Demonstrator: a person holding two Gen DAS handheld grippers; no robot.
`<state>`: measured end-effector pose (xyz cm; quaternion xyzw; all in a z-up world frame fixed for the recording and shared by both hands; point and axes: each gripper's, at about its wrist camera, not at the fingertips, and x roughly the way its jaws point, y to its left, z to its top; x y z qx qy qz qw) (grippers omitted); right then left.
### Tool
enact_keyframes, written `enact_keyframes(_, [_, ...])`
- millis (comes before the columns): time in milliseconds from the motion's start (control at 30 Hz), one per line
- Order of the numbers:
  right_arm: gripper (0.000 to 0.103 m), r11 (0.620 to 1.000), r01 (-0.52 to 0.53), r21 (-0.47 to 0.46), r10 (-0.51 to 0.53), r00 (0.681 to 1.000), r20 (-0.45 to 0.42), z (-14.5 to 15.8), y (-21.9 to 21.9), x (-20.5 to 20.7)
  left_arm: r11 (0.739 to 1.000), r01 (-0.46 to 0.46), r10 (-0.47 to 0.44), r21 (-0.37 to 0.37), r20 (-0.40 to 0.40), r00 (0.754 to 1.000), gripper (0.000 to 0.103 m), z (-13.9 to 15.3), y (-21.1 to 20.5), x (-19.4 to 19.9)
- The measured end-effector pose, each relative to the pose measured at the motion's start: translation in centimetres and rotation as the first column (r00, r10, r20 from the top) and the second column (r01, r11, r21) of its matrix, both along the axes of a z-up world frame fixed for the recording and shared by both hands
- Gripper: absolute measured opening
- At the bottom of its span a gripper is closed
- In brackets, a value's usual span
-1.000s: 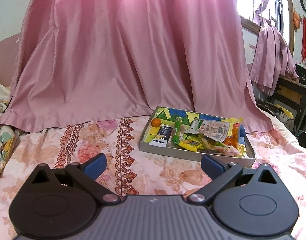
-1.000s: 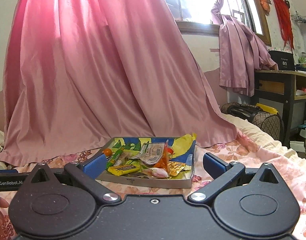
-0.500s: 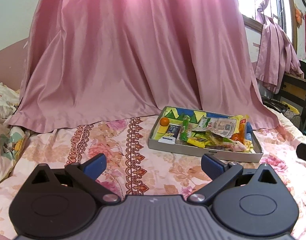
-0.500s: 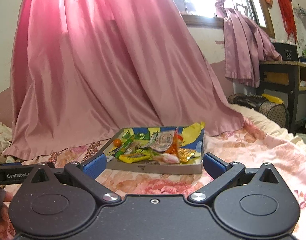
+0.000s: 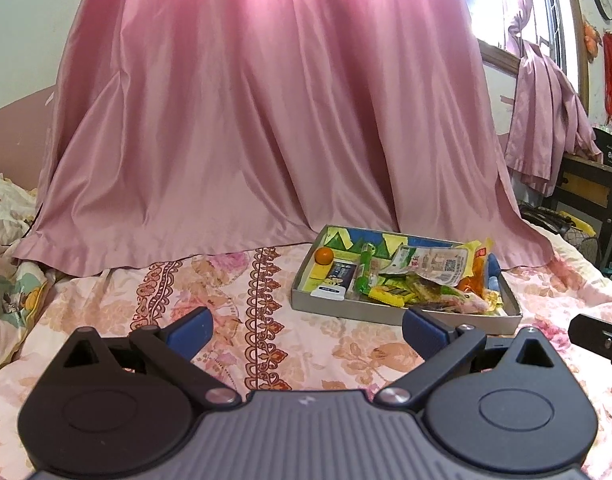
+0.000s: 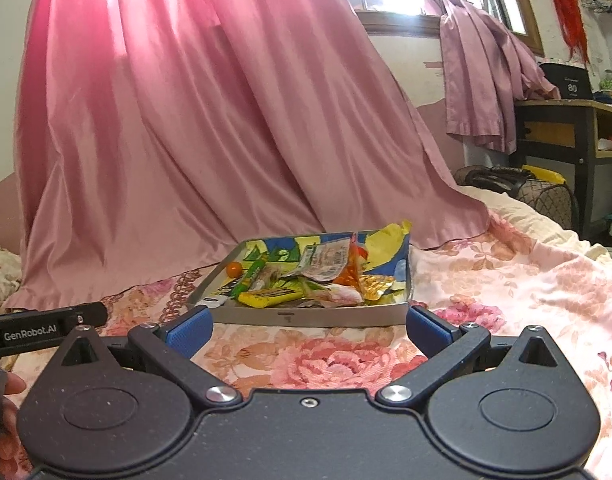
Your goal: Organize snacks
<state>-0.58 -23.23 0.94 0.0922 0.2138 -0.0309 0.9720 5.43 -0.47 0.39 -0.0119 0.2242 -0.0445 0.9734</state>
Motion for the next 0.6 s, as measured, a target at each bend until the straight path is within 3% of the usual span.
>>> enact_keyframes(300, [0.102,0.999,0.027,-0.038,-0.028,1.0,-0.013,-1.1,0.1,1.4,0.999,-0.017,0.016,0.032,0.034,0.999,0.103,-0.9,-1.3,1.9])
enact_keyframes(467, [0.102,0.998,0.009,-0.056,-0.012,0.998,-0.054,-1.5,-0.2,3.3,0.999,-0.036,0.036,0.023,-0.001,0.999,0.103,-1.9,-1.3,3.6])
enact_keyframes(600, [0.102,0.993,0.071,-0.09,-0.074,0.997,-0.036,-2.1,-0.3,4.9,0.996,-0.08,0.081,0.03,-0.029,0.996,0.103,-3.2,-1.6,5.4])
